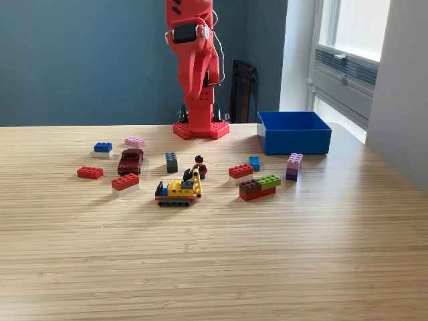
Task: Grasp a lego block and put it in the bin.
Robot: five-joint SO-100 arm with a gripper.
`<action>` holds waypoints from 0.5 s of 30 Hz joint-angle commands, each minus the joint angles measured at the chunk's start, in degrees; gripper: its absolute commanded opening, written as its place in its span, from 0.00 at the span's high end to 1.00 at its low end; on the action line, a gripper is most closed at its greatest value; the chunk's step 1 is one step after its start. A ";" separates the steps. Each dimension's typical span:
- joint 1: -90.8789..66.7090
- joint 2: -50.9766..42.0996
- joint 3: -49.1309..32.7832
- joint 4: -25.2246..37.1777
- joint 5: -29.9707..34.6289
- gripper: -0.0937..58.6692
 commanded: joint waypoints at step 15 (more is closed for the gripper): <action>16.35 -19.60 -13.45 5.10 0.88 0.65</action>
